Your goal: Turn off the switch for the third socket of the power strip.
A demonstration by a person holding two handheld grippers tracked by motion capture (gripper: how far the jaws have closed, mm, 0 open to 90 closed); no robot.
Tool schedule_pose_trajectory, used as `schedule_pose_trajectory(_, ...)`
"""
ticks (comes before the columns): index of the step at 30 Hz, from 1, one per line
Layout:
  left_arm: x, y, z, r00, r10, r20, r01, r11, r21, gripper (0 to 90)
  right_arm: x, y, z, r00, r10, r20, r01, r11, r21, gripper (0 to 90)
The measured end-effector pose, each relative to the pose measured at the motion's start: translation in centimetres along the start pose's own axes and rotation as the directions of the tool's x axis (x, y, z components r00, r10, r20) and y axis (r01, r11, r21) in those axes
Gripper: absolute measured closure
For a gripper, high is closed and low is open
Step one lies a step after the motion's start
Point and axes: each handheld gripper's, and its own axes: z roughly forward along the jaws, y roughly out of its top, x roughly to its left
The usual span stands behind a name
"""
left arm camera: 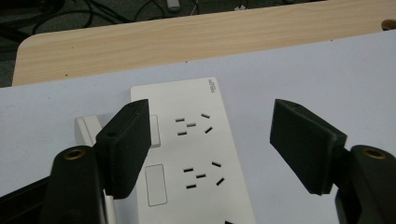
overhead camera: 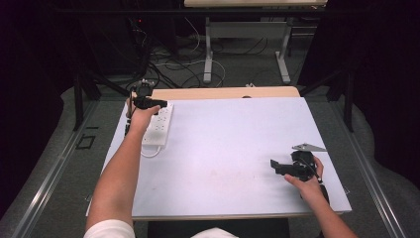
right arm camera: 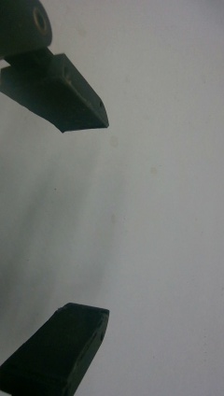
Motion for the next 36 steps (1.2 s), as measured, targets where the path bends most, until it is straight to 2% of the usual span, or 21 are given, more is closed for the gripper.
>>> schedule_pose_trajectory(5, -0.1, -0.1, -0.6, 0.9993, -0.035, 0.014, 0.035, 0.9994, 0.004, 19.8, 0.0, 0.0, -0.1, 1.0000, 0.000, 0.003, 0.000, 1.000, -0.005, 7.3)
schedule_pose_trajectory(8, -0.1, -0.2, -0.8, 0.9989, -0.040, 0.025, 0.040, 0.9990, 0.020, 16.2, 0.0, 0.1, -0.1, 1.0000, 0.005, 0.004, -0.005, 1.000, -0.006, 7.2)
schedule_pose_trajectory(9, -0.1, -0.2, -1.0, 0.9987, -0.039, 0.032, 0.037, 0.9986, 0.039, 15.9, 0.0, 0.0, -0.1, 1.0000, 0.006, 0.004, -0.006, 1.000, -0.004, 7.2)
schedule_pose_trajectory(10, -0.2, -0.3, -1.0, 0.9986, -0.043, 0.031, 0.042, 0.9987, 0.030, 15.0, 0.0, 0.1, -0.1, 1.0000, 0.007, 0.005, -0.007, 1.000, -0.003, 7.3)
schedule_pose_trajectory(13, -0.3, -0.3, -1.2, 0.9982, -0.043, 0.042, 0.041, 0.9979, 0.050, 6.5, 0.1, 0.1, -0.1, 1.0000, 0.004, 0.005, -0.004, 1.000, -0.003, 7.3)
schedule_pose_trajectory(15, -0.4, -0.5, -1.1, 0.9978, -0.052, 0.040, 0.051, 0.9978, 0.044, 0.7, 0.1, 0.1, -0.1, 1.0000, 0.002, 0.002, -0.002, 1.000, -0.003, 7.3)
schedule_pose_trajectory(17, -0.6, -0.5, -1.4, 0.9978, -0.052, 0.042, 0.050, 0.9976, 0.049, 0.6, 0.1, 0.1, -0.1, 1.0000, 0.006, 0.004, -0.006, 1.000, -0.006, 7.3)
schedule_pose_trajectory(21, -1.0, -0.5, -1.7, 0.9969, -0.059, 0.052, 0.057, 0.9979, 0.029, 0.6, 0.0, 0.1, -0.1, 1.0000, 0.007, 0.003, -0.007, 1.000, -0.006, 7.3)
schedule_pose_trajectory(25, -1.3, -0.7, -2.3, 0.9945, -0.050, 0.091, 0.048, 0.9985, 0.026, 0.6, 0.0, 0.1, -0.1, 1.0000, 0.005, 0.004, -0.005, 1.000, -0.007, 7.3)
schedule_pose_trajectory(35, -2.2, -1.4, -3.2, 0.9908, -0.012, 0.134, 0.009, 0.9997, 0.023, 0.6, 0.0, 0.0, -0.1, 1.0000, 0.006, 0.007, -0.006, 1.000, -0.005, 7.3)
schedule_pose_trajectory(36, -2.3, -1.5, -3.3, 0.9910, -0.012, 0.133, 0.010, 0.9999, 0.012, 0.6, 0.0, 0.0, -0.1, 1.0000, 0.005, 0.007, -0.005, 1.000, -0.005, 7.3)
